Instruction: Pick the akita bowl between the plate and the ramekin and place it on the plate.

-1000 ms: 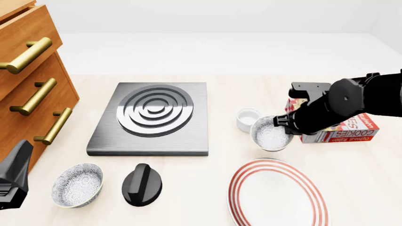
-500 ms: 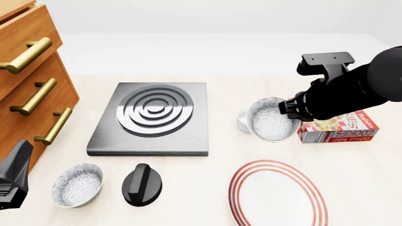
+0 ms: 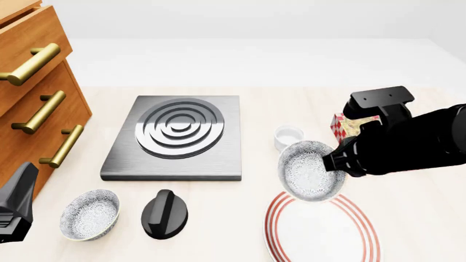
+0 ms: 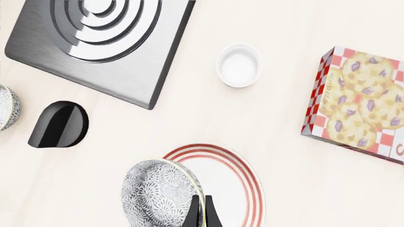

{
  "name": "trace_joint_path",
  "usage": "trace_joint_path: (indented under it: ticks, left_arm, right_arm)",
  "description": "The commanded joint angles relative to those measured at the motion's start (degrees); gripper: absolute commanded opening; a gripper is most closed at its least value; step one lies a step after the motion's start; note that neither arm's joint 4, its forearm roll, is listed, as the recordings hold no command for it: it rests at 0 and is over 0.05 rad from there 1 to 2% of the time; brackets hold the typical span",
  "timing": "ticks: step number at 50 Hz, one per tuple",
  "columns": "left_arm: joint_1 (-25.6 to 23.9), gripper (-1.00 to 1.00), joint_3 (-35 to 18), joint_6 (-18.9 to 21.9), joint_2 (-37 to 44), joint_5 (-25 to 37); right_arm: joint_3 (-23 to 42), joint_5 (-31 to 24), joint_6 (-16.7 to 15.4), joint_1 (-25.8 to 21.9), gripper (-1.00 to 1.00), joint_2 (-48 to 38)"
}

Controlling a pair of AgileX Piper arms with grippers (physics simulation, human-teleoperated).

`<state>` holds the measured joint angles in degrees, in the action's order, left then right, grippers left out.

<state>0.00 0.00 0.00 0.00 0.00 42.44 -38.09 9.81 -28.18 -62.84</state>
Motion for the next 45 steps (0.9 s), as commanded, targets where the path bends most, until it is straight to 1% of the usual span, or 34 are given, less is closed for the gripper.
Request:
trace_joint_path:
  ticks: [1, 3, 6, 7, 8, 10, 12, 13, 15, 16, 17, 19, 22, 23, 24, 26, 27, 32, 33, 34, 35, 37, 41, 45]
  left_arm:
    - [0.0, 1.0, 0.0, 0.0, 0.0, 0.0]
    - [0.0, 1.0, 0.0, 0.0, 0.0, 0.0]
    - [0.0, 1.0, 0.0, 0.0, 0.0, 0.0]
    - [0.0, 1.0, 0.0, 0.0, 0.0, 0.0]
    - [0.0, 1.0, 0.0, 0.0, 0.0, 0.0]
    - [0.0, 1.0, 0.0, 0.0, 0.0, 0.0]
    - [0.0, 1.0, 0.0, 0.0, 0.0, 0.0]
    - [0.0, 1.0, 0.0, 0.0, 0.0, 0.0]
    - [0.0, 1.0, 0.0, 0.0, 0.0, 0.0]
    - [0.0, 1.0, 0.0, 0.0, 0.0, 0.0]
    - [0.0, 1.0, 0.0, 0.0, 0.0, 0.0]
    - [0.0, 1.0, 0.0, 0.0, 0.0, 0.0]
    - [0.0, 1.0, 0.0, 0.0, 0.0, 0.0]
    - [0.0, 1.0, 0.0, 0.0, 0.0, 0.0]
    - [0.0, 1.0, 0.0, 0.0, 0.0, 0.0]
    - [0.0, 1.0, 0.0, 0.0, 0.0, 0.0]
    - [0.0, 1.0, 0.0, 0.0, 0.0, 0.0]
    - [0.0, 1.0, 0.0, 0.0, 0.0, 0.0]
    - [0.0, 1.0, 0.0, 0.0, 0.0, 0.0]
    - [0.0, 1.0, 0.0, 0.0, 0.0, 0.0]
    - [0.0, 1.0, 0.0, 0.0, 0.0, 0.0]
    - [0.0, 1.0, 0.0, 0.0, 0.0, 0.0]
    - [0.0, 1.0, 0.0, 0.0, 0.0, 0.0]
    - [0.0, 1.0, 0.0, 0.0, 0.0, 0.0]
  right_arm:
    - [-5.4, 2.15, 1.29, -2.37, -1.0, 2.42]
    - [-6.12, 2.15, 1.22, -2.18, -1.0, 3.06]
    - [-7.85, 3.54, 2.77, -3.63, -1.0, 2.77]
    - [-8.43, 3.87, 2.1, -2.84, -1.0, 3.12]
    - [-8.93, 4.3, 2.67, -3.5, -1.0, 2.92]
    - [-9.93, 4.81, 2.43, -2.74, -1.0, 3.18]
    - [-10.65, 5.62, 3.02, -3.4, -1.0, 2.86]
    - [-11.05, 6.03, 2.97, -3.33, -1.0, 2.73]
    - [-11.93, 6.52, 1.62, -2.12, -1.0, 2.66]
    - [-12.6, 7.33, 2.27, -2.86, -1.0, 2.04]
    - [-12.98, 7.51, 1.63, -2.22, -1.0, 2.11]
    - [-13.5, 7.88, 1.97, -2.25, -1.0, 1.86]
    - [-14.28, 7.98, 0.96, -1.18, -1.0, 2.94]
    - [-14.76, 8.33, 1.72, -1.74, -1.0, 2.71]
    - [-15.64, 8.77, 0.64, -0.75, -1.0, 2.72]
    - [-16.46, 9.53, 1.4, -1.01, -1.0, 2.14]
    - [-16.93, 9.74, 0.27, -0.07, -1.0, 2.3]
    - [-18.03, 9.96, 0.26, 0.89, -1.0, 2.66]
    - [-18.1, 10.18, 0.97, 0.45, -1.0, 2.37]
    - [-18.38, 10.51, 1.05, 0.96, -1.0, 2.05]
    - [-18.66, 10.8, 0.04, 1.7, -1.0, 2.06]
    - [-18.88, 11.33, 0.6, 1.28, -1.0, 1.5]
    - [-19.41, 12.74, -0.2, 2.12, -1.0, 0.23]
    - [-20.13, 15.09, 0.18, 1.98, -1.0, -2.02]
